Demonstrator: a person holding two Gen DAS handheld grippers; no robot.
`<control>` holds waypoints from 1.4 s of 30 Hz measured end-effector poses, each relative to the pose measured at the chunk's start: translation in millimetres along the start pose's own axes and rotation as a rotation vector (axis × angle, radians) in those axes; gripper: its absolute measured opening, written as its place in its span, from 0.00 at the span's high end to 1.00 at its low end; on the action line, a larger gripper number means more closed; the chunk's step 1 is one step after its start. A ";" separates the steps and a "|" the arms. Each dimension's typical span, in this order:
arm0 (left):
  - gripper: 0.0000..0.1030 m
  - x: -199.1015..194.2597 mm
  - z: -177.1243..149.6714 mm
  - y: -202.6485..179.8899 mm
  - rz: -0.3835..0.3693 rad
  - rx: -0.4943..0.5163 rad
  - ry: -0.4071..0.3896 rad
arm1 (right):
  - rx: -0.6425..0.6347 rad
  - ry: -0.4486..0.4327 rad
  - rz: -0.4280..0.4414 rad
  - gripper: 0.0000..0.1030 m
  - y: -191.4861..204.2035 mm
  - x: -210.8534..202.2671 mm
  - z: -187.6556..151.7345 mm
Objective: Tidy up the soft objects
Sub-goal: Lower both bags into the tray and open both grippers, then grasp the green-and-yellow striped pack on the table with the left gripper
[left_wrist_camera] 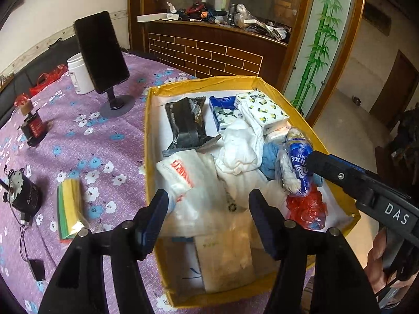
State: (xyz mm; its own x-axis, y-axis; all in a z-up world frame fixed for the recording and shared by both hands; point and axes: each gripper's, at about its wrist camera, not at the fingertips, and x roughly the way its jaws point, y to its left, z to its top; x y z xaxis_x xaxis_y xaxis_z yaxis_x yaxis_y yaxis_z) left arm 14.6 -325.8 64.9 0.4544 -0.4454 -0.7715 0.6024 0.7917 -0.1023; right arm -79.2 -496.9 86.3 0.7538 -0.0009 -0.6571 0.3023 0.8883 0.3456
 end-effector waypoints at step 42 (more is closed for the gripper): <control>0.58 25.6 -32.7 150.2 0.281 -0.260 0.109 | -0.128 0.053 0.129 0.49 84.4 -3.5 -26.9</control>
State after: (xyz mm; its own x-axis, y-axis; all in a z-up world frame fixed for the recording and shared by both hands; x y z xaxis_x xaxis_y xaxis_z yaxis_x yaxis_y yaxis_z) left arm 95.2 -204.6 9.3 0.4966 -0.1604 -0.8530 0.2716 0.9621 -0.0228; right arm -72.0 -409.6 99.8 0.7489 0.1378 -0.6482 0.1257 0.9308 0.3432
